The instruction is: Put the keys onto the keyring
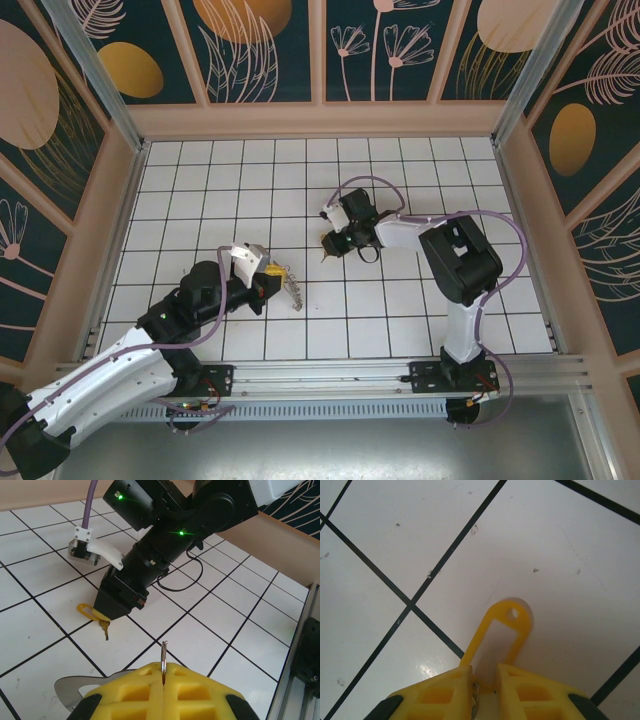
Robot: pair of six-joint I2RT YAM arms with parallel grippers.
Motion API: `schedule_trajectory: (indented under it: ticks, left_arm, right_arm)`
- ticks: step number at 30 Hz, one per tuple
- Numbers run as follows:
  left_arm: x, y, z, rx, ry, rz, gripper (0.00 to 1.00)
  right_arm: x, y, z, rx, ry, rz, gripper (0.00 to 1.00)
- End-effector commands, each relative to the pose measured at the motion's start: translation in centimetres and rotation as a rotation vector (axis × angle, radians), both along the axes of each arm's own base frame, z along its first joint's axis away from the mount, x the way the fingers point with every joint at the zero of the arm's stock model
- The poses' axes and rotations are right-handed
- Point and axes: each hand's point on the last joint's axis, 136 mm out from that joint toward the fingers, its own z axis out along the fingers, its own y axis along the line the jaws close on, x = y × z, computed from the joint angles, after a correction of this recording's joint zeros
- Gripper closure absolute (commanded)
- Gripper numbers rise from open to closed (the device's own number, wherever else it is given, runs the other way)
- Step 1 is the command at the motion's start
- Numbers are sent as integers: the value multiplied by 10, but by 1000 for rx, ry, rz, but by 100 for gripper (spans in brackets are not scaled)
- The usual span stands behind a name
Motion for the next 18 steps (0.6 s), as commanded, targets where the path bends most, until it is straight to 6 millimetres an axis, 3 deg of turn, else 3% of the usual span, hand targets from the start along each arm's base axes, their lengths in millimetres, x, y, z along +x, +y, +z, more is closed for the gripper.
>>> schedule_trajectory:
  ticks: [1, 18]
  left_arm:
    - [-2, -5, 14, -50, -34, -22, 100]
    - [-3, -5, 17, -61, -39, -29, 100]
  right_arm:
    - [-14, -3, 2, -11, 22, -2, 77]
    - [-26, -8, 4, -17, 2, -21, 70]
